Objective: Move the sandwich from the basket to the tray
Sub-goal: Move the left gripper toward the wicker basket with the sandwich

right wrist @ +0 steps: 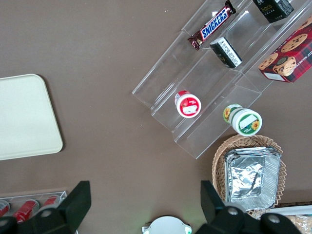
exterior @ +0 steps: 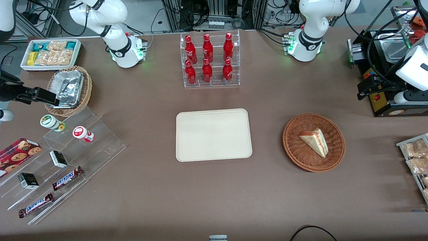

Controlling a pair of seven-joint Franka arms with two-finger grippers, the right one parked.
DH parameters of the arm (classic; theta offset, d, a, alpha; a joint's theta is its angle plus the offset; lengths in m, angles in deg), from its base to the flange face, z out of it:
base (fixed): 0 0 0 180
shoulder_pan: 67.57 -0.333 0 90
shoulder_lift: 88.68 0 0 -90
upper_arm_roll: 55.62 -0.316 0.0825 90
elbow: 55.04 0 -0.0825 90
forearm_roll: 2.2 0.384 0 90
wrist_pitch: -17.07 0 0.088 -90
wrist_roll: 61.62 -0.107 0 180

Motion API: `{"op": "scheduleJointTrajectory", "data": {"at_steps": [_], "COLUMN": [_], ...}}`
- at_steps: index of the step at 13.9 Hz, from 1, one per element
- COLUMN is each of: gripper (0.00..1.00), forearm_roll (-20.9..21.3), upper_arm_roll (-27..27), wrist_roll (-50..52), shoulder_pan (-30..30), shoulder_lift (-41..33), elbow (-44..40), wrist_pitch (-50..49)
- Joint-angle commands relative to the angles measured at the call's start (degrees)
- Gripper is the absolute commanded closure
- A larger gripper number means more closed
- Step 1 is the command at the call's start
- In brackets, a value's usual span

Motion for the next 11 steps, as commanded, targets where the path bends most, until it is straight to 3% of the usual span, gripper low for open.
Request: {"op": "scheduleJointTrajectory", "data": {"at_steps": [1, 6, 11], "gripper": [0.0, 0.0, 0.0], "forearm_roll": [-0.3, -0.5, -0.3], "upper_arm_roll": [-1.2, -0.9, -0.6], "wrist_roll": [-0.5, 0.0, 8.4], "shoulder_pan": [0.5, -0.5, -0.5], "shoulder_lift": [0.0, 3.2, 3.8], "elbow": [-0.4, 0.3, 14.1], "wrist_pitch": [-1.2, 0.8, 18.1]}}
